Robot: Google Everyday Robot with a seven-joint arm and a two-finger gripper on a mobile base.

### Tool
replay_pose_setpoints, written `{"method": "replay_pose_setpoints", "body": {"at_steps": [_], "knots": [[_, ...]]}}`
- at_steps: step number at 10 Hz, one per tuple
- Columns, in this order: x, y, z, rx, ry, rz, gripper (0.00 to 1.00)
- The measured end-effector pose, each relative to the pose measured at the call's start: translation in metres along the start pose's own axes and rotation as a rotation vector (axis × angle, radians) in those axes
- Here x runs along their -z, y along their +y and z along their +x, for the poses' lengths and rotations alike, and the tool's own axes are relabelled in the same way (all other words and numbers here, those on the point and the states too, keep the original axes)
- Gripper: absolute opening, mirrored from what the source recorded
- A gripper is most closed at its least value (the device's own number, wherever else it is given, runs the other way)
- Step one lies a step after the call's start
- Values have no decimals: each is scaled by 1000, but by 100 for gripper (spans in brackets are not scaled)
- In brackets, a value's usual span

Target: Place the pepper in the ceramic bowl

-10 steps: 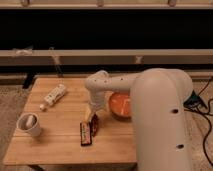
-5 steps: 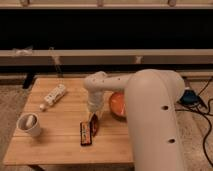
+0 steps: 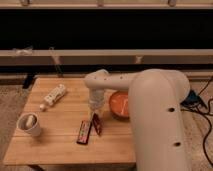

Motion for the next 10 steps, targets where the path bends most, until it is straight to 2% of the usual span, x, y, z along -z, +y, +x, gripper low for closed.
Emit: {"method": "replay_pose_setpoints", "body": {"at_steps": [3, 5, 8, 10], "knots": [[34, 2, -4, 42, -37, -3, 0], [54, -8, 0, 55, -55, -6, 0], [74, -49, 31, 35, -78, -7, 0], [91, -78, 53, 11, -110, -4, 0]]}}
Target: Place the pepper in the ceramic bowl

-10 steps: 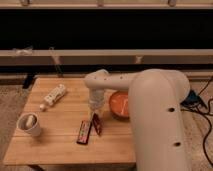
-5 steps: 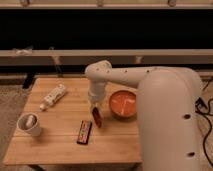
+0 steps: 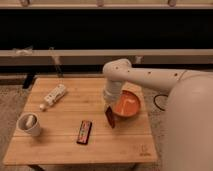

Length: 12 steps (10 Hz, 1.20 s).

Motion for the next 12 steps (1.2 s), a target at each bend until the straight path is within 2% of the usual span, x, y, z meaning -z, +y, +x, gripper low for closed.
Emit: {"method": "replay_pose_setpoints", "body": {"at_steps": [2, 3, 5, 7, 8, 9, 10, 12], "knots": [[29, -29, 8, -15, -40, 25, 0], [33, -40, 7, -16, -44, 44, 0], [36, -54, 0, 2, -54, 87, 0], [30, -67, -5, 13, -69, 108, 0], [20, -73, -8, 21, -86, 118, 7], [16, -80, -11, 32, -101, 134, 18], [15, -84, -14, 43, -110, 148, 27], [18, -100, -28, 83, -127, 178, 49]]}}
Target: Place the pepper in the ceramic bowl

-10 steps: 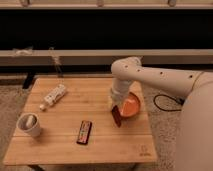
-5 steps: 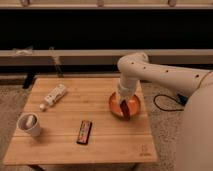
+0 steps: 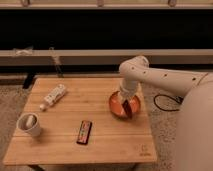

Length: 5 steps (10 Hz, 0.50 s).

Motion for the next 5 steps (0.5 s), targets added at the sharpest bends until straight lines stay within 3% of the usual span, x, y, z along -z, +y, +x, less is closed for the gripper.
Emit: {"method": "replay_pose_setpoints", "body": {"at_steps": [3, 5], "knots": [[-2, -25, -20, 54, -14, 24, 75], [-5, -34, -27, 96, -46, 35, 80]]}}
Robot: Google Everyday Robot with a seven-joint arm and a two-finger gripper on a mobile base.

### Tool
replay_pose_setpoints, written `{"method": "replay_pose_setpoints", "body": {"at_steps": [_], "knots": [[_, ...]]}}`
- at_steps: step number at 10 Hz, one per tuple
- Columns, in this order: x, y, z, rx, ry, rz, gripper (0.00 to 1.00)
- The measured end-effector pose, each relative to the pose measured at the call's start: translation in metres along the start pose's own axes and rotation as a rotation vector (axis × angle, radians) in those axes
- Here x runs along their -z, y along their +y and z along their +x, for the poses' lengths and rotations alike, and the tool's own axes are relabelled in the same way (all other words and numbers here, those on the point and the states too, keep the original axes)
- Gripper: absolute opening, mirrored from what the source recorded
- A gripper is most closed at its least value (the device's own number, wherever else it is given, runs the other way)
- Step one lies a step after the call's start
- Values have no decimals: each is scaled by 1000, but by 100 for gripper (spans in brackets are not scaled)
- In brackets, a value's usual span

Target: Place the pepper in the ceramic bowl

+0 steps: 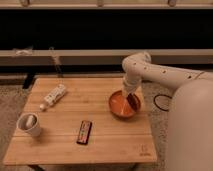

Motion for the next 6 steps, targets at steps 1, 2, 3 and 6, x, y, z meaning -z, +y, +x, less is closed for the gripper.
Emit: {"method": "replay_pose_setpoints", "body": {"at_steps": [1, 2, 3, 6], "knots": [[-1, -2, -2, 17, -27, 2, 80], [-2, -3, -3, 23, -40, 4, 80], [-2, -2, -4, 26, -40, 4, 80], [-2, 0, -6, 28, -41, 0, 80]]}}
